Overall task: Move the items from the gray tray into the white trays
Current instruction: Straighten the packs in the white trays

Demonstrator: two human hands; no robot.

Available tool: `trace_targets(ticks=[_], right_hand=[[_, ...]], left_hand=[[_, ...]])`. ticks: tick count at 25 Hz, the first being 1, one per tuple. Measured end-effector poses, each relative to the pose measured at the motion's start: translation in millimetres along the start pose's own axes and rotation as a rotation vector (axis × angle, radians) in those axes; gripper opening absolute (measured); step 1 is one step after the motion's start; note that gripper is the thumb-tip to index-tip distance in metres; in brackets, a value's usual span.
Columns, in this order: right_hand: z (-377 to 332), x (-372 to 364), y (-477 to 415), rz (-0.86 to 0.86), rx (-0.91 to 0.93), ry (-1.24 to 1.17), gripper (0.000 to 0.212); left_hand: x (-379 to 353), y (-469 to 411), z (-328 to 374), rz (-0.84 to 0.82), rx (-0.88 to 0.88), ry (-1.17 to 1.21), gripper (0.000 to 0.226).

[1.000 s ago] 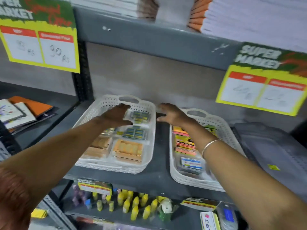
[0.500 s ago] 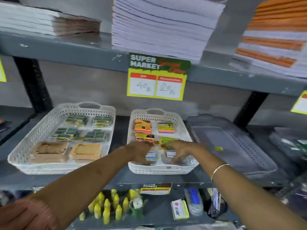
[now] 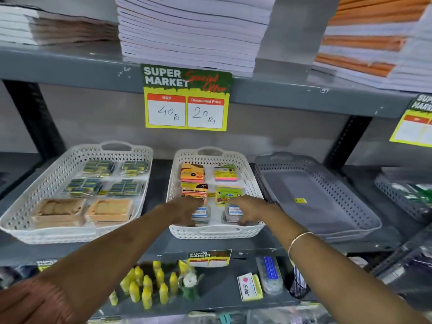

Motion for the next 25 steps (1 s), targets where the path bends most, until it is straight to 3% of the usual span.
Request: trace_targets(ticks=[5, 8, 12, 14, 16, 19, 25], right_hand=[[-2.4, 2.0, 0.7, 0.019, 0.003, 0.001, 0.064], [-5.2, 1.1, -3.2, 0.005, 0.0, -0.002, 0.067], [0.1, 17.1, -17.2, -0.102, -0.026, -0.203, 0.075], [6.8, 38.8, -30.5, 0.045, -0.044, -0.294, 0.068], [15.7, 46.3, -50.7, 0.143, -0.062, -0.212, 0.067], [19.7, 29.2, -73.9, 0.036, -0.072, -0.052, 0.086], [21.2, 17.1, -95.6, -0.071, -0.054, -0.006, 0.092]], left_hand=[[0.7, -0.6, -2.5, -0.012, 0.016, 0.085, 0.055], [5.2, 0.6, -6.9, -0.008, 0.049, 0.26, 0.064], [22.5, -9.9, -17.3, 0.15, 0.05, 0.463, 0.051], [30.5, -19.2, -30.9, 0.242, 0.114, 0.377, 0.049], [28.3, -32.7, -45.4, 0.22, 0.163, 0.231, 0.067], [15.1, -49.6, -56.5, 0.06, 0.157, -0.016, 0.094], [3.9, -63.7, -62.2, 0.021, 0.133, -0.085, 0.078]])
Point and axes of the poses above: each hand's wrist, its own y-axis away from the middle knuckle, its own x-axis out of the back of the hand, z = x × y, the point moved 5 cm from there along -y, towards the middle knuckle, and after that the axes turned 8 degrees about -y, right-handed, at the moved point
